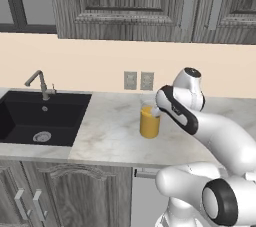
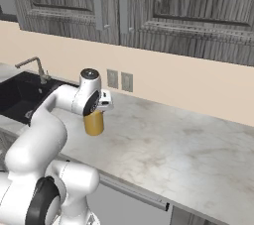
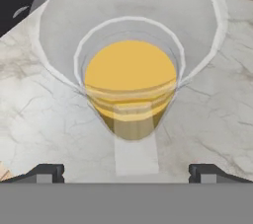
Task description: There is a tray on the dining counter. Grab the cup, mug, and pitcher and place them on the tray. The pitcher may be placed next to the tray if it cannot fit the tray.
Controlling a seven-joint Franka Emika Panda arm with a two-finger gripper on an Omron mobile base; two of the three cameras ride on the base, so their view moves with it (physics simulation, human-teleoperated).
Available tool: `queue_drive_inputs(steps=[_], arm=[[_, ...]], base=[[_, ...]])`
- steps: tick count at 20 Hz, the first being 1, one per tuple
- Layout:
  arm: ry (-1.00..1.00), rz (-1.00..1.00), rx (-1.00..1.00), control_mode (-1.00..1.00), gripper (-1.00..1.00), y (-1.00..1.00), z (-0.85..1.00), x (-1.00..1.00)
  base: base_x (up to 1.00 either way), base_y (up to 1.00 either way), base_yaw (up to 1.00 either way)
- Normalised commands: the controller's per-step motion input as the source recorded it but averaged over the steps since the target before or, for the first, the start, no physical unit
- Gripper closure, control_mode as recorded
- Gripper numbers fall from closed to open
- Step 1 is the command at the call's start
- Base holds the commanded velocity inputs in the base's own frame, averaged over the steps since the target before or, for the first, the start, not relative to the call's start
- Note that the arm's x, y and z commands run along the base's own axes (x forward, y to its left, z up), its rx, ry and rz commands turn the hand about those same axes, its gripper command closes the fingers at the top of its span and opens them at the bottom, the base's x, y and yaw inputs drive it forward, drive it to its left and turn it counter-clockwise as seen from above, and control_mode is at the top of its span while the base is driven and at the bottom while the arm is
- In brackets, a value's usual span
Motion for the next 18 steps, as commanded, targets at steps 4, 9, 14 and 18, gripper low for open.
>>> queue_drive_inputs(steps=[4, 9, 14, 18], arm=[[-0.01, -0.03, -0.02, -1.0, -1.0, 0.0, 0.03, -0.17], [0.0, -0.05, 0.01, -1.0, -1.0, 0.0, 0.27, 0.0], [0.0, -0.02, 0.01, -1.0, -1.0, -0.01, 0.26, 0.0], [0.0, 0.0, 0.0, -1.0, -1.0, 0.0, 0.03, 0.12]], base=[[0.0, 0.0, 0.0], [0.0, 0.0, 0.0], [0.0, 0.0, 0.0], [0.0, 0.0, 0.0]])
